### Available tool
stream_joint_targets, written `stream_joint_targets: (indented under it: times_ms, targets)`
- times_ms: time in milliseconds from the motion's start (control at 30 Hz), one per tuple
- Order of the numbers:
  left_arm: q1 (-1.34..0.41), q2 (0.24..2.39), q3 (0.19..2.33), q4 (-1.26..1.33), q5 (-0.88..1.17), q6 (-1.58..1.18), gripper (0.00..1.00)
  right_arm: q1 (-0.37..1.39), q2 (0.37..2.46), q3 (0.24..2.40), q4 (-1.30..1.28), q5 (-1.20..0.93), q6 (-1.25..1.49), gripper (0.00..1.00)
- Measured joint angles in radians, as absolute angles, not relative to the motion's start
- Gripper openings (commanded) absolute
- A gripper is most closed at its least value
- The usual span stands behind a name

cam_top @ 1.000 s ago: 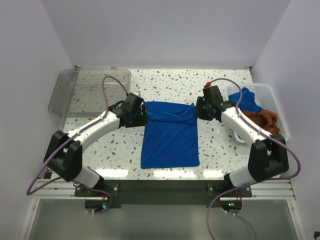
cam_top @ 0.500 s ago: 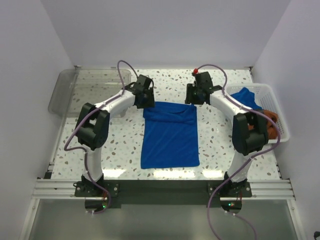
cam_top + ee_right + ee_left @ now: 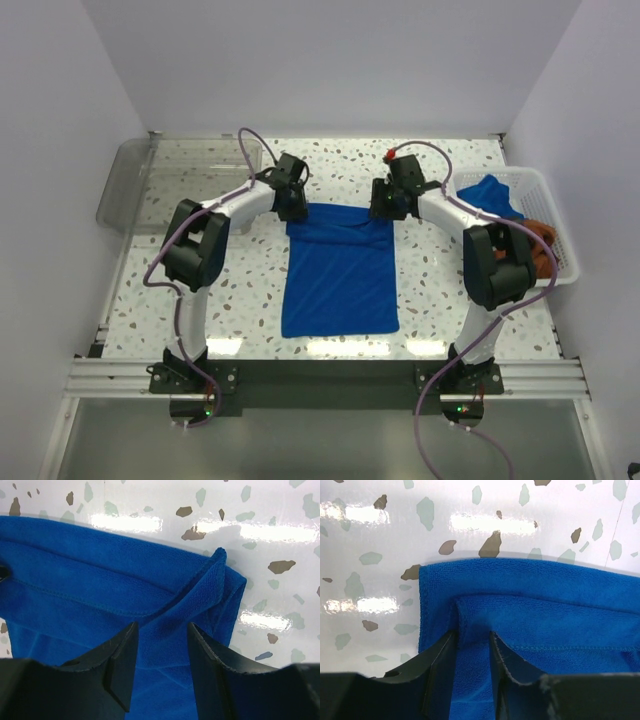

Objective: Fold and stack the towels
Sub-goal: Flatten out the crumpled towel

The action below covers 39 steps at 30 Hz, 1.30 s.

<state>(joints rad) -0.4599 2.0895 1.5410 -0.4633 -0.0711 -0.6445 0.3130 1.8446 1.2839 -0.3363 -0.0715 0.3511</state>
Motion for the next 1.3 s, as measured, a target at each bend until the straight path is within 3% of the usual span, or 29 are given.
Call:
stream_joint_targets:
  times_ms: [300,567,767,1033,1300]
  targets:
    - [-0.460,2.091,1.541,-0.450,-0.069,-0.655,0.00,0.313,1.845,1.282,-0.317,-0.072,0.358,0.48]
    - [-0.459,2.078,1.541,-0.459,-0.056,-0.649,0.00,0.313,1.845,1.302,-0.334,-0.050,0.363,0.48]
    - [-0.460,1.948,1.519,-0.486,-0.044,-0.640,0.00,0.313,1.843,1.347,-0.336,-0.036,0.362,0.47]
    - [-0.459,1.676,1.324,-0.480,0.023,-0.638,0.00,0.313,1.787,1.271,-0.331,-0.049,0.410,0.47]
    - [-0.459,1.562,1.097,-0.468,0.085,-0.643,0.00,0.316,1.731,1.183,-0.295,-0.099,0.500,0.47]
